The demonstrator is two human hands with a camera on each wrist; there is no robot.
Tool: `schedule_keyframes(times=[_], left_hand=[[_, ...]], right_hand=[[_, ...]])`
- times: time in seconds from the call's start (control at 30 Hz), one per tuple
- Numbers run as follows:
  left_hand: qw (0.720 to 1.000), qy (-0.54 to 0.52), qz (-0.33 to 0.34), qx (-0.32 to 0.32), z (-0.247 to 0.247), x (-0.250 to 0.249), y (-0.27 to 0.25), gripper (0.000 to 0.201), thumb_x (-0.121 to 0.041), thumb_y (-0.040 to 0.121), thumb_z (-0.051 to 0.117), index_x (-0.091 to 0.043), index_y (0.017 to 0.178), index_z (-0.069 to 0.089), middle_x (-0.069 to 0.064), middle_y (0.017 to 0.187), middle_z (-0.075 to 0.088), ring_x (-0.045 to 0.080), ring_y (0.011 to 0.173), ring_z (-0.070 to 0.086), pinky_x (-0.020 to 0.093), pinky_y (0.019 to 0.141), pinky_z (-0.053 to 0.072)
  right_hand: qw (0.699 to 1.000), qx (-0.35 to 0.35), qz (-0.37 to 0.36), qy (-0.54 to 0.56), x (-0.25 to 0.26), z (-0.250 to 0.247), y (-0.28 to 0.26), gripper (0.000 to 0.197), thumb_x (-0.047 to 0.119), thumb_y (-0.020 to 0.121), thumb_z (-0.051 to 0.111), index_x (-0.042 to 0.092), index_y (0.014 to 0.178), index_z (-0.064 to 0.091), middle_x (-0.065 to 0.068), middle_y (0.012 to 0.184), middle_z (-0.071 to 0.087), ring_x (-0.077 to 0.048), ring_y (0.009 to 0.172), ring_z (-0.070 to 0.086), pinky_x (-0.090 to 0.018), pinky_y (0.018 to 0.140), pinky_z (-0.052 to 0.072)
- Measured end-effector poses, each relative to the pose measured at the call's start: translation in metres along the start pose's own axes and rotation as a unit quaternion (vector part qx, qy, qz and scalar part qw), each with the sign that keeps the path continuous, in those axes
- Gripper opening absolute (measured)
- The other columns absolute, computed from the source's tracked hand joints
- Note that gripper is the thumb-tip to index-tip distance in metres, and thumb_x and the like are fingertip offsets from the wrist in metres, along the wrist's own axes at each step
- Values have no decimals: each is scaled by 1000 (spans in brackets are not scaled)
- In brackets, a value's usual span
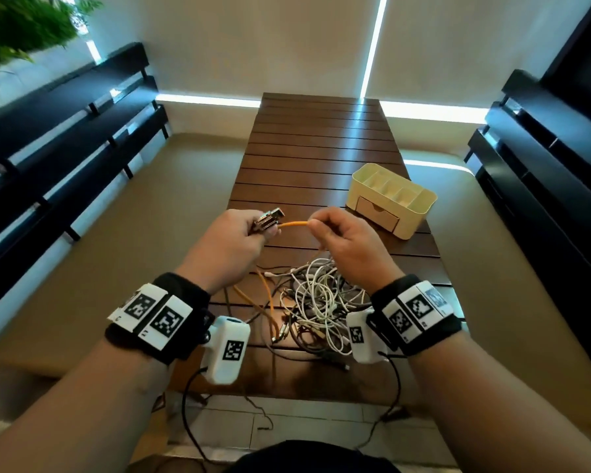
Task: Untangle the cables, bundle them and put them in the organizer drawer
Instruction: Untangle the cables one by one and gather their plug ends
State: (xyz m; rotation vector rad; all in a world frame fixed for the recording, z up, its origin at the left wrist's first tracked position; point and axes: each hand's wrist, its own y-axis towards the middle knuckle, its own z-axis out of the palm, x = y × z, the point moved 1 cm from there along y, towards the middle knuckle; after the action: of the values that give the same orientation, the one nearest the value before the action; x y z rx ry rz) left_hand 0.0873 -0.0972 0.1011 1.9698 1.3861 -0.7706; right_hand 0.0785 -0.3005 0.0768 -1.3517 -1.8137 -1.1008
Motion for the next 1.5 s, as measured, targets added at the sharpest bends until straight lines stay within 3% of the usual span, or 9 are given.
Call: schedule_keyframes(times=[0.2,0.43,0.57,0.67,0.83,1.0,1.3,1.43,1.5], left_hand=[[997,54,54,24,2,-17,-12,26,-23,97,58,-39,77,61,-8,66,58,13,63,53,34,61,42],[981,-33,27,-187,-51,-39,-24,19,-25,102,53,-16,92,66,-8,63,47,-4,45,41,14,47,30],[994,15,-26,-102,-53,-34,-30,24,-30,102,54,-20,85,69,-5,53,43,3,36,34,29,50,28],[998,27,-42,-42,-40,-26,-39,24,-28,101,57,-18,85,72,-8,48,51,3,43,45,34,51,32],[997,5,-66,-28,-17,8,-63,28,-24,100,59,-4,83,68,-9,50,37,7,44,31,19,45,28],[992,-69,-96,-32,-11,18,-86,7,-21,95,66,-18,93,72,-6,61,59,6,52,50,25,58,37],[857,-483,-179,24,13,-11,-105,40,-13,92,35,5,118,59,-1,64,34,11,54,34,25,53,31],[825,-542,-160,11,14,-27,-101,34,-6,104,30,4,117,60,-1,63,36,10,54,36,21,52,36],[833,-532,-154,5,12,-25,-101,32,-6,106,30,2,113,61,-1,62,39,10,54,40,21,52,40]], right_hand=[[998,5,-58,2,23,3,0,8,18,96,65,17,91,70,15,65,56,-2,58,46,-17,59,39],[1000,-1,14,21,21,-16,-27,17,26,102,53,28,93,68,2,64,56,-27,58,55,-45,61,51],[989,121,80,29,18,-6,-53,19,24,102,53,21,92,69,0,67,64,-17,60,64,-27,61,55],[970,208,125,20,8,5,-71,17,25,102,53,21,92,66,-2,73,70,-18,67,69,-34,72,60],[940,252,201,111,-5,23,-103,15,15,102,51,19,117,55,-13,84,71,-23,76,72,-28,70,58],[887,391,200,-143,-30,44,-119,17,28,95,63,26,112,65,0,105,73,-14,95,69,-33,90,55],[943,306,95,-94,20,58,-97,66,34,84,79,32,142,47,10,134,54,-3,120,50,-22,97,40],[920,385,76,-12,35,76,-101,22,31,99,60,23,118,66,11,109,68,-9,103,65,-34,101,49],[876,444,141,122,35,79,-105,23,24,105,49,7,108,63,1,93,75,-14,85,73,-36,87,58]])
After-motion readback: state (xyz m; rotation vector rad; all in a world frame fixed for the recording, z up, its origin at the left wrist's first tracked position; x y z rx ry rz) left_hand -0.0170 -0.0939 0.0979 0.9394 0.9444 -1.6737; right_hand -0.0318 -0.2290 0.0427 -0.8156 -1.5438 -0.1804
